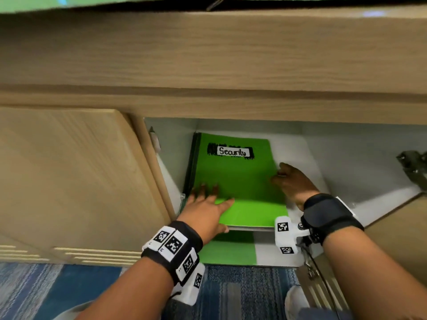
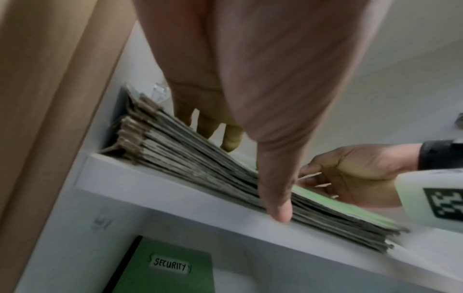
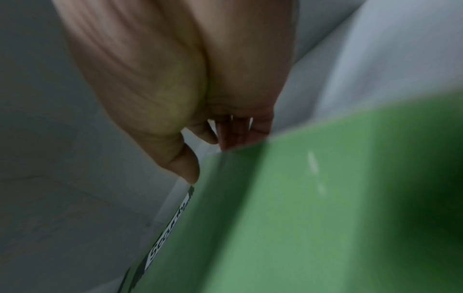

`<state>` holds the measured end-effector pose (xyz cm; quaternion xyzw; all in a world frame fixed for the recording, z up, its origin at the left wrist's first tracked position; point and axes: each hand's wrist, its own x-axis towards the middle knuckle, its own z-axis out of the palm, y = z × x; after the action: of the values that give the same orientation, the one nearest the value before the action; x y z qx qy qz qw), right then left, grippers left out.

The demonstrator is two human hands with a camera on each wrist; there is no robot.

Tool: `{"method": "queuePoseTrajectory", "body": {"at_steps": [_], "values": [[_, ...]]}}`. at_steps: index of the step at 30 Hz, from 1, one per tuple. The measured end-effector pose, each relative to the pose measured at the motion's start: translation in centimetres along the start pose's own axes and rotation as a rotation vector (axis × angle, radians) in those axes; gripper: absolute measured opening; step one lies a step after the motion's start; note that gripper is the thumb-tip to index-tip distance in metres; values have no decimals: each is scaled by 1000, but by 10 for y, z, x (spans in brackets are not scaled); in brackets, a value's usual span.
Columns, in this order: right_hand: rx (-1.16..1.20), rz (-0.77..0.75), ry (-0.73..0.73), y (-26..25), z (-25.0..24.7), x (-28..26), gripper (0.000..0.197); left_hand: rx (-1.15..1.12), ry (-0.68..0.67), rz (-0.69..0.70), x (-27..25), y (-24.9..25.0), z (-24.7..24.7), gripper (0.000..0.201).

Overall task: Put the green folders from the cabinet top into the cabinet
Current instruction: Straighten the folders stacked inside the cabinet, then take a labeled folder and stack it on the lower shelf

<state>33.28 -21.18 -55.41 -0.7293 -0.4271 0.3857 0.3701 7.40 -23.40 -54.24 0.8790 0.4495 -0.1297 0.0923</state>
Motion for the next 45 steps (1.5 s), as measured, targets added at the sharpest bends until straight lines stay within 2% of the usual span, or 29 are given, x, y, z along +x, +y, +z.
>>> {"method": "queuePoseTrajectory", "body": {"at_steps": [2, 3, 6, 7, 11, 13, 17, 20, 23, 25, 27, 31, 36, 40, 43, 44, 45], "values": [[-80, 31, 18, 4, -2, 4, 73, 5, 24, -23, 0, -2, -1, 76], [-77, 33, -3, 5, -2, 5, 72, 7, 36, -24, 0, -2, -2, 76], [-20, 23, -86, 6, 0, 4, 37, 23, 76, 29, 0, 1, -5, 78], [-27, 13, -116, 6, 3, 4, 37, 24, 81, 42, 0, 2, -6, 79], [-165, 22, -117, 5, 10, 5, 84, -3, 85, 34, 2, -1, -5, 80], [-264, 24, -113, 5, 12, 3, 96, -15, 90, 44, 3, -3, -5, 78], [-476, 3, -106, 4, 18, -7, 84, -52, 52, 45, 5, -5, -5, 75], [-508, -12, -99, 1, 19, -8, 82, -71, 28, 48, 3, -5, -8, 75], [-589, -63, -1, -11, 13, -15, 75, -98, 46, 57, -4, -3, -14, 79], [-567, -157, 100, -25, 7, -28, 65, -93, 126, 67, -12, -3, -22, 77], [-498, -267, 115, -44, 2, -47, 58, -89, 220, 84, -24, -1, -34, 74], [-579, -476, 6, -95, -15, -103, 47, -67, 369, 121, -63, 5, -69, 70], [-731, -628, -96, -171, -51, -189, 30, -44, 591, 179, -124, 17, -130, 54], [-681, -697, -245, -222, -75, -249, 20, -9, 914, 209, -171, 35, -192, 27], [-474, -673, -304, -250, -94, -269, 14, -33, 1186, 201, -193, 39, -231, 12], [-385, -673, -282, -257, -101, -271, 13, -39, 1198, 151, -196, 38, -241, 20], [-308, -683, -236, -264, -108, -271, 13, -36, 1147, 58, -196, 35, -249, 38]]}}
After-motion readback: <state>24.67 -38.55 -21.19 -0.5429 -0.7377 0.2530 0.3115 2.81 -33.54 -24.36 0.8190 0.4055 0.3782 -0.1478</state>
